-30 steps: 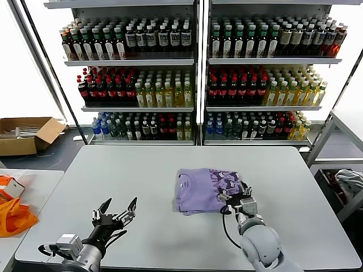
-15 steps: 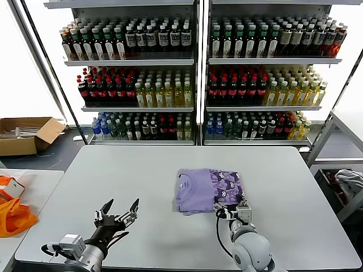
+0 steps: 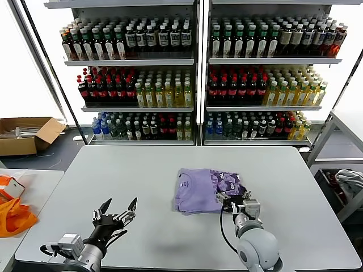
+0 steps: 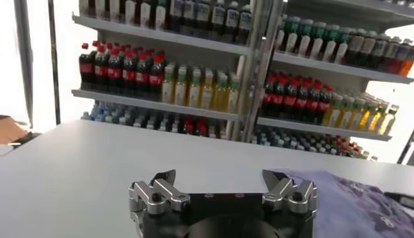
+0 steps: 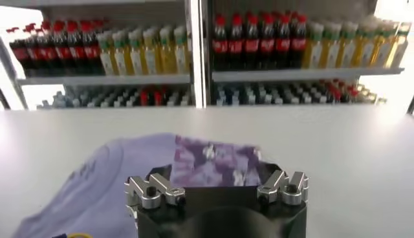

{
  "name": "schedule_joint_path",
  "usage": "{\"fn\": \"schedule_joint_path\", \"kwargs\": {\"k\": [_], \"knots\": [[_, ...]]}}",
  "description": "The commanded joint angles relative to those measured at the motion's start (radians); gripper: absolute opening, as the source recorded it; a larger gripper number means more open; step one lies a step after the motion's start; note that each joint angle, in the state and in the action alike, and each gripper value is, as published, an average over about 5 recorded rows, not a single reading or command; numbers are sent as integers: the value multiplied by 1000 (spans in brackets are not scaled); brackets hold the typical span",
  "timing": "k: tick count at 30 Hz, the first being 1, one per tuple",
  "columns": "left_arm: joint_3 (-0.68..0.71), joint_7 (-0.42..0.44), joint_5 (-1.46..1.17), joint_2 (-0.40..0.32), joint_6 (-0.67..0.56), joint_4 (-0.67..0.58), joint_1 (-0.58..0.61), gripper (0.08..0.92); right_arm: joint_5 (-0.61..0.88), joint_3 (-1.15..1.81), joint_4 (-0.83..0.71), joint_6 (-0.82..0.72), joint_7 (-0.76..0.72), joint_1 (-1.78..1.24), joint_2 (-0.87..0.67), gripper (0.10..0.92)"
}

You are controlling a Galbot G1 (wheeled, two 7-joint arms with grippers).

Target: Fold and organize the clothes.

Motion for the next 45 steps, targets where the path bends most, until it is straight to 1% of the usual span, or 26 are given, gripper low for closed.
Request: {"fn": "schedule_joint_path", "kwargs": {"k": [1, 3, 5, 7, 9, 15, 24, 31, 39, 45], "knots": [[-21, -6, 85, -27, -115, 14, -13, 822, -350, 177, 108, 145, -193, -74, -147, 823], [-22, -9, 112, -37, -146, 28, -21, 823, -292, 220, 98, 201, -171, -112, -181, 823], [-22, -14, 130, -47, -168, 46, -31, 823, -226, 271, 92, 248, -142, -139, -185, 823], [-20, -20, 138, -55, -187, 68, -40, 823, -179, 316, 93, 265, -126, -159, -165, 823], [-18, -29, 152, -60, -199, 85, -44, 823, -166, 330, 97, 258, -123, -172, -146, 823], [-8, -43, 184, -66, -206, 93, -34, 823, -166, 301, 107, 225, -115, -186, -94, 823], [21, -21, 189, -93, -191, 85, -21, 823, -164, 289, 91, 194, -107, -175, -71, 823], [-8, -5, 181, -66, -193, 71, -20, 822, -169, 281, 86, 199, -114, -185, -63, 823], [-4, 13, 191, -75, -203, 55, -23, 822, -173, 264, 88, 201, -115, -198, -58, 823], [-8, 17, 241, -68, -200, 40, -33, 823, -173, 262, 84, 201, -116, -202, -53, 823]]}}
